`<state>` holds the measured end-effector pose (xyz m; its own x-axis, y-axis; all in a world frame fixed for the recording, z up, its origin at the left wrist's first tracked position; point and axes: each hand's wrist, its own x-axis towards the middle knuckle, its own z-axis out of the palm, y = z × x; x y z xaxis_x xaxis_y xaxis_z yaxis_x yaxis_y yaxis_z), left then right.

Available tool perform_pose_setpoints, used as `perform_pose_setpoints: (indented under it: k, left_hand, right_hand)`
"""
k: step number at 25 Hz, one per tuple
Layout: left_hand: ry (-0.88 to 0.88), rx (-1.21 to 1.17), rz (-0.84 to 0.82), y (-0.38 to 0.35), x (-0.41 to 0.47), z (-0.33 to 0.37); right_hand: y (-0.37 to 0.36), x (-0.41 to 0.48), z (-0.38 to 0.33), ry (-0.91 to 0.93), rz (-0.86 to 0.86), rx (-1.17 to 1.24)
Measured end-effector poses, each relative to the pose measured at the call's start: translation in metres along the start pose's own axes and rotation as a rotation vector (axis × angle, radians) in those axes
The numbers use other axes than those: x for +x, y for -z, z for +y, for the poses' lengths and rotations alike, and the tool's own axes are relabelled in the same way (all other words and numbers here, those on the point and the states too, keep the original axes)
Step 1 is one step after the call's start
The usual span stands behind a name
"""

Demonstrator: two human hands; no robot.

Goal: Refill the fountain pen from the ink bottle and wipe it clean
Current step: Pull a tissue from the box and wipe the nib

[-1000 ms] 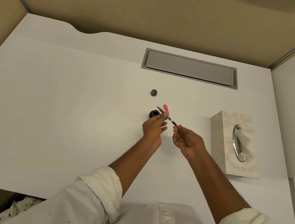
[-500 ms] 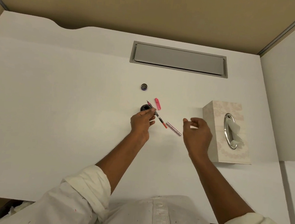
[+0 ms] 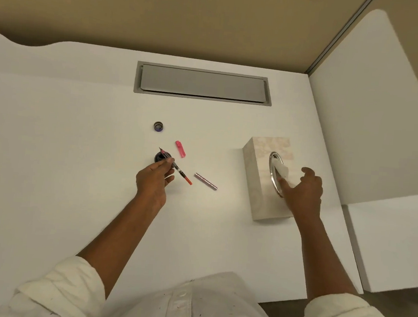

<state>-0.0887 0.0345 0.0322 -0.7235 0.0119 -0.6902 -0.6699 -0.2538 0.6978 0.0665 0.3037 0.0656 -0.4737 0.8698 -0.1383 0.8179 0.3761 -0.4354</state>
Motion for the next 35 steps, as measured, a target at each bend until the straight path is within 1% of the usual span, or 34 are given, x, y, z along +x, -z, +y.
perform_pose_setpoints:
  k: [2, 5, 10, 13, 17, 24, 28, 30, 33, 35]
  left_hand:
    - [-0.007, -0.002, -0.001, 0.001, 0.0, -0.001]
    - [-0.008, -0.002, 0.004, 0.003, 0.0, -0.002]
    - [-0.012, -0.001, 0.002, 0.003, 0.0, -0.002]
    - [-0.008, -0.007, 0.005, 0.001, -0.001, -0.002]
    - [0.002, 0.0, 0.007, -0.002, -0.001, -0.004]
    - [-0.004, -0.005, 0.006, -0.004, -0.002, -0.001]
    - [-0.003, -0.011, 0.006, -0.003, -0.002, -0.002]
    - [-0.003, -0.014, 0.008, -0.003, -0.003, -0.003]
    - [-0.001, -0.017, 0.012, -0.003, -0.003, -0.004]
    - [0.005, -0.02, 0.011, -0.004, -0.003, -0.005]
  right_hand:
    - [-0.003, 0.004, 0.005, 0.002, -0.077, 0.082]
    - [-0.009, 0.004, 0.011, 0.03, -0.035, 0.082]
    - [-0.011, 0.009, 0.016, -0.037, -0.017, 0.145]
    - [-0.011, 0.009, 0.018, -0.042, -0.007, 0.148]
    - [-0.01, 0.008, 0.017, 0.003, 0.032, 0.204]
    - [-0.011, 0.006, 0.019, 0.029, 0.061, 0.317]
    - [-0.013, 0.007, 0.023, 0.139, 0.08, 0.374]
    - [-0.012, 0.006, 0.025, 0.137, 0.056, 0.459]
    - [-0.013, 0.005, 0.029, 0.055, 0.002, 0.62]
    - [-0.012, 0.004, 0.028, 0.004, 0.011, 0.747]
